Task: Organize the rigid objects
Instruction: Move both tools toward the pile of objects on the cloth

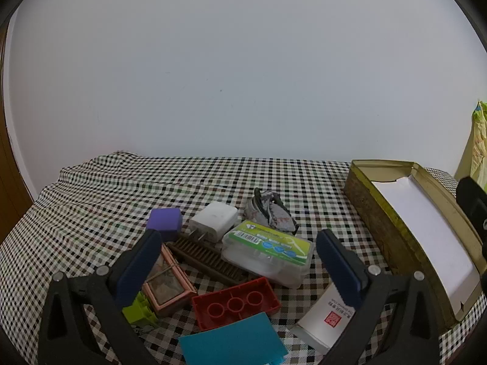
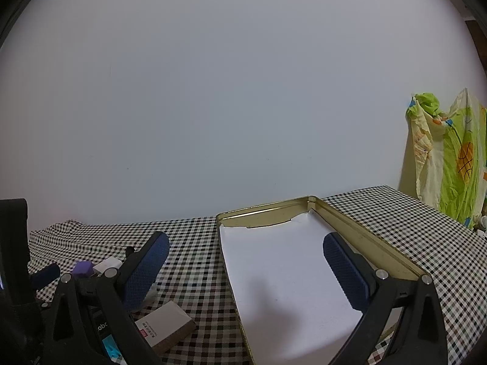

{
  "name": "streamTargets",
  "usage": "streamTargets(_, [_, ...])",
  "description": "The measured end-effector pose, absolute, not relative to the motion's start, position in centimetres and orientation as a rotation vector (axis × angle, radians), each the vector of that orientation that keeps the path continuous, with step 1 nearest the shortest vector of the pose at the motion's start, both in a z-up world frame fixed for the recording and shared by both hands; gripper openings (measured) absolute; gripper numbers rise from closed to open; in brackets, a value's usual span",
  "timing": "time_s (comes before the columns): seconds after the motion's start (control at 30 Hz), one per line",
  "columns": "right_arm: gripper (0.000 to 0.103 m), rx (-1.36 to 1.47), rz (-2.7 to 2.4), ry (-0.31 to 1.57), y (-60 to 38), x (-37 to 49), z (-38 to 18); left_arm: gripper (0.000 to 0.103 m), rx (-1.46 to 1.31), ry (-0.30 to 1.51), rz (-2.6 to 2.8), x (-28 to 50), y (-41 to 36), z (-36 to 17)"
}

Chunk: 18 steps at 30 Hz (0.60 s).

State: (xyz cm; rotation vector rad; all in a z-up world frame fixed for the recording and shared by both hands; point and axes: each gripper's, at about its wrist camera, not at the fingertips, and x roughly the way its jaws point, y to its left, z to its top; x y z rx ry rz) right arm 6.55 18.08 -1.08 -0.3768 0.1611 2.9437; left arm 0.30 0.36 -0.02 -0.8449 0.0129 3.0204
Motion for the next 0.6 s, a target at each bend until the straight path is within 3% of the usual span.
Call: streamTargets(0.6, [0.102, -0.409, 2.939, 0.139, 17.3, 5.1, -1.2, 0.103, -0.849, 0.0, 3.014, 0.4, 0.2, -0.2])
